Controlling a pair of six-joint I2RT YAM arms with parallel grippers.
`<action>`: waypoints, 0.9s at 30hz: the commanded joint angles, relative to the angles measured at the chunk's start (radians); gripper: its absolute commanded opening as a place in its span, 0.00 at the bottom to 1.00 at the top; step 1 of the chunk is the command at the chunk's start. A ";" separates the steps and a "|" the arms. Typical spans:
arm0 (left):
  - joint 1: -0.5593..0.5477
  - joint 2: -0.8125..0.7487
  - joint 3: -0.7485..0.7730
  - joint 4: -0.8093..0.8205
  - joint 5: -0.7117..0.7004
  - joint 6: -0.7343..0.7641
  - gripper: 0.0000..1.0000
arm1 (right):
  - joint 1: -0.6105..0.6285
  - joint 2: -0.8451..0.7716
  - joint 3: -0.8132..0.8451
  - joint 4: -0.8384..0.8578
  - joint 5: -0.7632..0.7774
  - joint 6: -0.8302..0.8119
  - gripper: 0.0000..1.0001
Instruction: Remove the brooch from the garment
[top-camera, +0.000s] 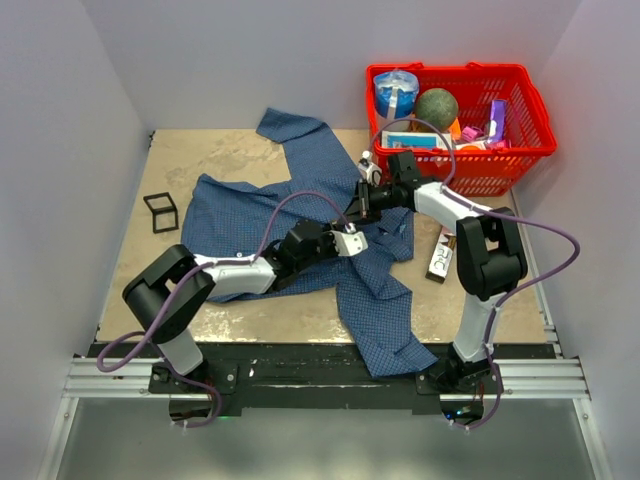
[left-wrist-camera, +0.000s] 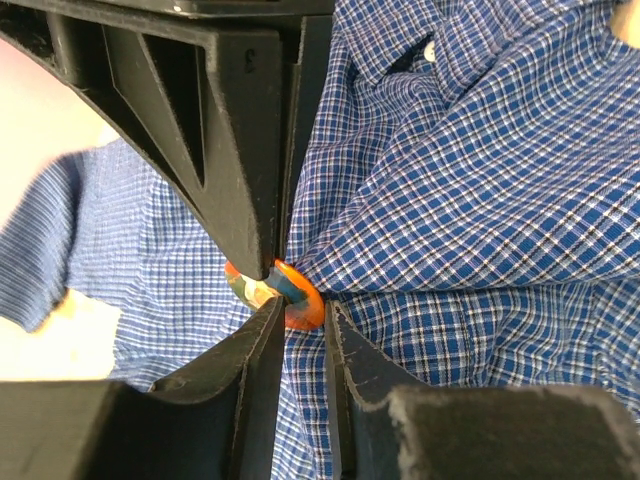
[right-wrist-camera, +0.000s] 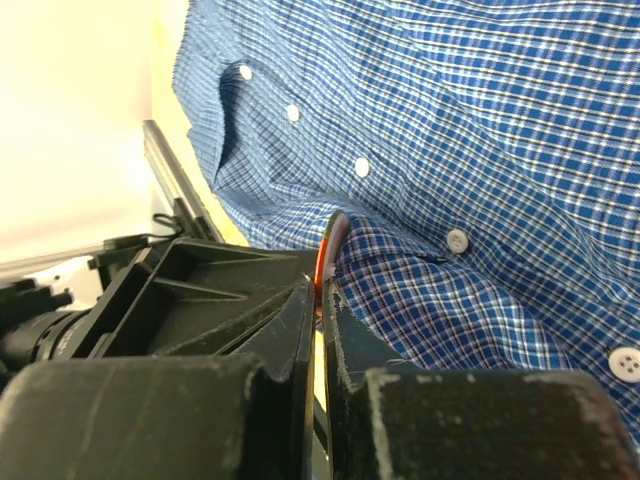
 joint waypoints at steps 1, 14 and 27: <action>-0.010 0.021 0.001 0.174 -0.012 0.114 0.27 | -0.064 0.015 -0.079 -0.119 -0.055 0.233 0.00; 0.006 -0.005 0.031 0.076 -0.003 0.097 0.00 | -0.078 -0.022 -0.053 -0.110 -0.070 0.187 0.32; 0.134 -0.112 -0.097 -0.021 0.453 -0.663 0.00 | -0.090 -0.120 -0.002 -0.231 0.011 -0.303 0.59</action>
